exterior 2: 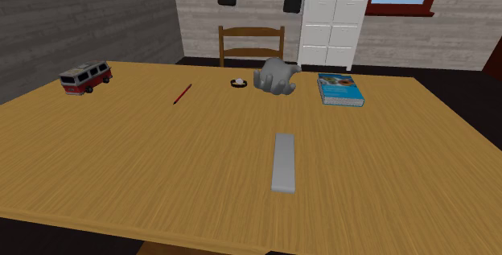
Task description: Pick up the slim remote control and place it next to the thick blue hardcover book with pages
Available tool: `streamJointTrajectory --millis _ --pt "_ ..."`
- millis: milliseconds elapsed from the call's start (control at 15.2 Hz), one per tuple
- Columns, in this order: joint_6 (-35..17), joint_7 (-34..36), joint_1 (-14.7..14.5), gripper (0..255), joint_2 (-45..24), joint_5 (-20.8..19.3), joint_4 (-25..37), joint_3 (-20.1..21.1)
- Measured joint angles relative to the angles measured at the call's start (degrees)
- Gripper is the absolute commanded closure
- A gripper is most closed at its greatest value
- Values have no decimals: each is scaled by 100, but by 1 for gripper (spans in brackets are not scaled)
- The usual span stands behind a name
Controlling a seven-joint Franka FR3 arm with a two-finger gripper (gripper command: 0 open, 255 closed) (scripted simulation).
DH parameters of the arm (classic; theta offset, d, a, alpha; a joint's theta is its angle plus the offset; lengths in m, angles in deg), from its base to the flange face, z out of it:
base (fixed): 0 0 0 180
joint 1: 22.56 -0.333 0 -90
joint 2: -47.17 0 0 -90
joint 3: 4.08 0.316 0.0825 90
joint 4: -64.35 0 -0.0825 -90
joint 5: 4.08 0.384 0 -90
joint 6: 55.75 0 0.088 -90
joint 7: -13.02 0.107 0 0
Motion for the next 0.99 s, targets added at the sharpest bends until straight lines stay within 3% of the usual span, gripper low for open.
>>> streamJointTrajectory --millis 330,990 --pt "-615 166 143 0 -192 -50 -401 7" --pt "-2814 723 606 0 -1334 -196 -1358 -21"
